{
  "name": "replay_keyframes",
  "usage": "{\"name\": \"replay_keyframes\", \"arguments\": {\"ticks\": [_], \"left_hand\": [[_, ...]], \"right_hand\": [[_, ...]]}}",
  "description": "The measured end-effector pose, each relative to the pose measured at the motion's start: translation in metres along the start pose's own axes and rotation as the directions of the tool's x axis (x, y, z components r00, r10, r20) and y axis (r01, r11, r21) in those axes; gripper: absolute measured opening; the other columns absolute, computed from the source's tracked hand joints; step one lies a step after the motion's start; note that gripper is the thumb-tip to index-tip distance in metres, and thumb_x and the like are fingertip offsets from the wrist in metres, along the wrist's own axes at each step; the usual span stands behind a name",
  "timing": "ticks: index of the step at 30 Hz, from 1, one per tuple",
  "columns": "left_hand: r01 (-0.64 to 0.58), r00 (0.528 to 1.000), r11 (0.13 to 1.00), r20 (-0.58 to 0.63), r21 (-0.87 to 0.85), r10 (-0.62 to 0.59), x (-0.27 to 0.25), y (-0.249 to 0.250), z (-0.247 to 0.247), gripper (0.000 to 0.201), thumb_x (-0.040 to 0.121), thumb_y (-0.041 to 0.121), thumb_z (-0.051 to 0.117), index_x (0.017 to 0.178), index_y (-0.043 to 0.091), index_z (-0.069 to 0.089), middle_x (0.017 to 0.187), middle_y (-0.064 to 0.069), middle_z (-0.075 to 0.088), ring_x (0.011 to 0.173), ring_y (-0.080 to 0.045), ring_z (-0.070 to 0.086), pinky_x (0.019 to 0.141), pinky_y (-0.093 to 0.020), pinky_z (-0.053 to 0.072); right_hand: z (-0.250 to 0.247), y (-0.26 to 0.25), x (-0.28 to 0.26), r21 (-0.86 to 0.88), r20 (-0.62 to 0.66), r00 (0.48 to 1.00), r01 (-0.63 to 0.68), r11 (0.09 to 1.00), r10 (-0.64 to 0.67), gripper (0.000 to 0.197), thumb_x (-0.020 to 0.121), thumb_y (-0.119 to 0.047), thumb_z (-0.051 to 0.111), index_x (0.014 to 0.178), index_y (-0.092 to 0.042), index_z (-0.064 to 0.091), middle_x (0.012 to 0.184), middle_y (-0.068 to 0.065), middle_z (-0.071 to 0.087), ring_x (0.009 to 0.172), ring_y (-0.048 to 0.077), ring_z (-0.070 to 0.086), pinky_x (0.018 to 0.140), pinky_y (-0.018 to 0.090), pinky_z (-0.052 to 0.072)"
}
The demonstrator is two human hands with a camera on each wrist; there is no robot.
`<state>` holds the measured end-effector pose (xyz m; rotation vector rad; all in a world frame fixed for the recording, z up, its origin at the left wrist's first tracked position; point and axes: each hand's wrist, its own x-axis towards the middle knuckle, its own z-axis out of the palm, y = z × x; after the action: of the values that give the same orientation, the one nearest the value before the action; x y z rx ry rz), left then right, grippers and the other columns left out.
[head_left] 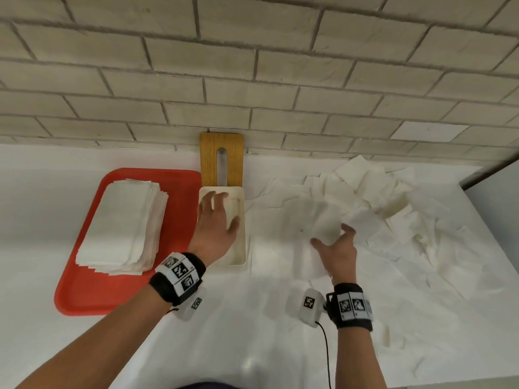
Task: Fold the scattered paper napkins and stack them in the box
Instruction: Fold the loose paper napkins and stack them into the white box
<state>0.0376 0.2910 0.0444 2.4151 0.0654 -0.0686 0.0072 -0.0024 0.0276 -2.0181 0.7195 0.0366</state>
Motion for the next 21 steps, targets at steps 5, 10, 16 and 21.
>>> {"name": "replay_keyframes", "arguments": {"ticks": [5,10,16,21], "left_hand": [[0.084,0.949,0.888,0.307,-0.453,0.067,-0.025,0.04,-0.007,0.067,0.084,0.078,0.071,0.131,0.032,0.06,0.127,0.014,0.068,0.118,-0.001,0.064,0.102,-0.025,0.051],[0.099,0.994,0.874,0.08,-0.475,-0.069,-0.009,0.027,-0.012,0.02,0.099,0.022,0.074,0.117,0.022,0.064,0.109,0.003,0.076,0.102,-0.016,0.075,0.085,-0.033,0.062],[0.096,0.994,0.867,0.004,-0.489,-0.108,-0.003,-0.012,-0.036,0.068,0.086,0.014,0.088,0.131,0.05,0.052,0.126,0.008,0.06,0.117,-0.014,0.061,0.096,-0.035,0.056],[0.127,0.992,0.94,0.055,-0.317,-0.116,-0.006,-0.025,-0.022,0.079,0.088,0.019,0.086,0.144,0.055,0.042,0.135,0.0,0.037,0.118,-0.016,0.049,0.107,-0.03,0.042]], "right_hand": [[0.02,-0.056,-0.052,0.269,0.199,0.938,0.224,0.937,-0.282,0.079,0.082,-0.029,0.094,0.143,-0.027,0.044,0.123,-0.014,0.07,0.107,0.0,0.071,0.089,0.024,0.059],[0.043,-0.063,-0.035,0.343,0.431,0.853,0.147,0.928,-0.294,0.071,0.08,-0.019,0.096,0.138,-0.025,0.055,0.116,0.004,0.076,0.108,0.021,0.075,0.092,0.031,0.062],[0.069,-0.033,0.021,-0.262,0.264,0.928,0.33,0.907,-0.262,0.052,0.092,-0.041,0.081,0.133,-0.025,0.055,0.133,0.003,0.06,0.122,0.028,0.063,0.102,0.04,0.052],[0.093,-0.003,0.034,-0.64,0.307,0.944,0.299,0.708,-0.122,0.07,0.093,-0.054,0.071,0.148,-0.021,0.043,0.147,0.011,0.049,0.136,0.039,0.046,0.11,0.052,0.043]]}}
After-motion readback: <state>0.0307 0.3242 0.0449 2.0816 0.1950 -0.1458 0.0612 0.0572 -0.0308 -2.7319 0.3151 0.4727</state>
